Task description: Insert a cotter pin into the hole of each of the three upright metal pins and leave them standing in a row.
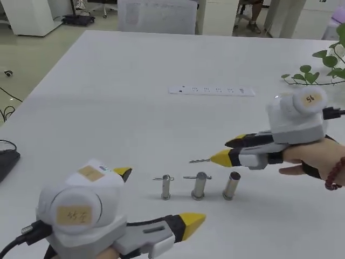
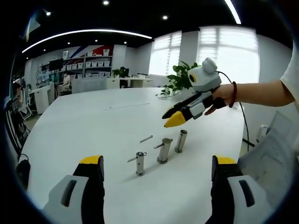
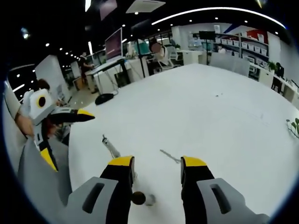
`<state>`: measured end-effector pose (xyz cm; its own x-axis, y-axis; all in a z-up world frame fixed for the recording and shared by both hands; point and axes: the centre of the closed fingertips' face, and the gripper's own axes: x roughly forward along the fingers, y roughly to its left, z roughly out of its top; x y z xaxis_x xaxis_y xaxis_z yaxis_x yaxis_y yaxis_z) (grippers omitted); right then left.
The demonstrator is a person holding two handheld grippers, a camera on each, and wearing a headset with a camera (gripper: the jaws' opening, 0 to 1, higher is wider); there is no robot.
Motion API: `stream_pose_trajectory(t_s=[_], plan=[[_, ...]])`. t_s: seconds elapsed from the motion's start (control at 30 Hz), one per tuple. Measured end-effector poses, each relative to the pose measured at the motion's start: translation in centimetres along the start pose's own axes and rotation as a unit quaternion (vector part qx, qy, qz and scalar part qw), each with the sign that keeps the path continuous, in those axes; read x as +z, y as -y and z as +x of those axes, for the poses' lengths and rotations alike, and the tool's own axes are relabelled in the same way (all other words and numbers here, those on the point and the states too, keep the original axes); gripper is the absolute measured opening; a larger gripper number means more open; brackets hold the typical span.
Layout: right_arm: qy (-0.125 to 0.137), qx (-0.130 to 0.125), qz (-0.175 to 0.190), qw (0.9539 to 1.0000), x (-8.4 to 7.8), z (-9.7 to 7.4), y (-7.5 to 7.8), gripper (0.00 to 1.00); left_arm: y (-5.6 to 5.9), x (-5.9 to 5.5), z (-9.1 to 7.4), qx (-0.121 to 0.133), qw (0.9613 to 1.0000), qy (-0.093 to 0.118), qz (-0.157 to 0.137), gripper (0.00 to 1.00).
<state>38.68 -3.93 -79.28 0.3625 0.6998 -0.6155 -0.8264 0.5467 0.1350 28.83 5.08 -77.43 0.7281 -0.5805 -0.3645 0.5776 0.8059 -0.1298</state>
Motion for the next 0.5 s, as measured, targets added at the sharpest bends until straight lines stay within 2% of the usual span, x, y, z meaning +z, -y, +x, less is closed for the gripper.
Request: stream_pose_trajectory(t_s=[0.13,0.23,0.33,0.43,0.5], plan=[[-0.04,0.008,-0.039,0.9984,-0.5,1.2,0.4,0.41,-0.1,0.1,-0.1,0.001,1.0,0.001,-0.002,0.97],[-0.077,0.016,-0.089,0.993,-1.1,2.2,0.9,0.39,-0.2,0.2,-0.2,0.004,1.0,0.005,0.0,0.97],[-0.097,0.022,-0.117,0.9882,-1.3,3.0,1.2,0.36,-0.4,0.1,-0.2,0.007,1.0,0.001,0.001,0.97],[-0.113,0.031,-0.133,0.9843,-1.6,3.8,1.4,0.3,-0.5,0.2,-0.2,0.007,1.0,0.002,0.0,0.96],[-0.126,0.033,-0.142,0.9812,-1.9,4.2,1.8,0.3,-0.6,0.2,-0.3,0.008,1.0,0.003,-0.001,0.96]])
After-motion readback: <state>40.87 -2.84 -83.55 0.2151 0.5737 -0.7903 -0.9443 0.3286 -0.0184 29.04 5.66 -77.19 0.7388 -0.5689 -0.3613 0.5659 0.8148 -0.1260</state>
